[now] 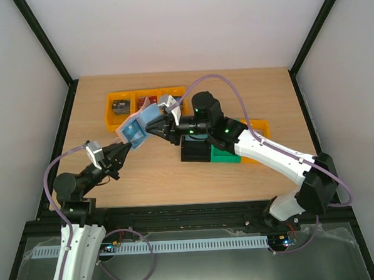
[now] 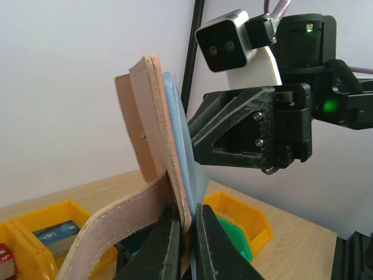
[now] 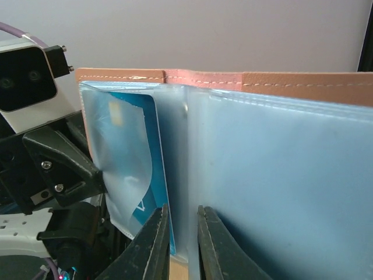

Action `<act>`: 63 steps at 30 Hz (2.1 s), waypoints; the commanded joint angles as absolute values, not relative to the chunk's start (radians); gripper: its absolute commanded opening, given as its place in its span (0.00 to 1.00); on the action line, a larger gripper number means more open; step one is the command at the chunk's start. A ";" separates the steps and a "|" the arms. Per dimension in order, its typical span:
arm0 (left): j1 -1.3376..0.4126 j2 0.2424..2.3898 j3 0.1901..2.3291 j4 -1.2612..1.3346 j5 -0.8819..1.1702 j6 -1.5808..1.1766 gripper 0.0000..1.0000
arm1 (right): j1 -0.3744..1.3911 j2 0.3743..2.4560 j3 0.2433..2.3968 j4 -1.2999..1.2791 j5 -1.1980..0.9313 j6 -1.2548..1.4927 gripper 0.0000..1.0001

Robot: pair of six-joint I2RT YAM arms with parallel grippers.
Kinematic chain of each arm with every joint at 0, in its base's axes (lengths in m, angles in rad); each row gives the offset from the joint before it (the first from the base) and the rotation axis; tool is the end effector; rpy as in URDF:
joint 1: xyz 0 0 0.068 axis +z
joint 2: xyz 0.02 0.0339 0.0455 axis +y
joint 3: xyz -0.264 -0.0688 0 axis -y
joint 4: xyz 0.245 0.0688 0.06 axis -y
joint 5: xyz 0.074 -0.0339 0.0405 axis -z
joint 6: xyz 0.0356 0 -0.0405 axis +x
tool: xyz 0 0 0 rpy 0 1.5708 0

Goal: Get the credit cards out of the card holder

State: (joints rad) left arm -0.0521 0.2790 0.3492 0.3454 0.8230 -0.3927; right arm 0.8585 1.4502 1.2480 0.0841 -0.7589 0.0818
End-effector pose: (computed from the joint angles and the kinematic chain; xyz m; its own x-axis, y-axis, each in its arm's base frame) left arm 0.0948 -0.0311 0.3029 0.1026 -0.2659 -0.9585 0.8059 0.5871 -0.0766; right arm 0.2033 0.2729 0.3734 -0.1581 -0.0924 -0.9831 -0.9862 -0.0355 0.1619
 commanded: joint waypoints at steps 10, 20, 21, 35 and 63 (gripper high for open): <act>-0.057 0.272 0.388 0.417 0.891 -0.339 0.02 | 0.890 1.499 1.329 0.048 -0.901 0.004 0.19; -0.058 0.272 0.390 0.373 0.898 -0.272 0.02 | 0.892 1.520 1.353 0.051 -1.130 0.008 0.18; -0.058 0.272 0.388 0.371 0.898 -0.272 0.02 | 0.892 1.522 1.354 0.053 -1.138 0.009 0.18; -0.058 0.273 0.380 0.338 0.837 -0.254 0.02 | 0.949 1.490 1.398 -0.034 -1.087 -0.061 0.07; -0.060 0.217 0.361 0.349 0.835 -0.358 0.02 | 0.911 1.417 1.320 -0.049 -0.816 -0.100 0.02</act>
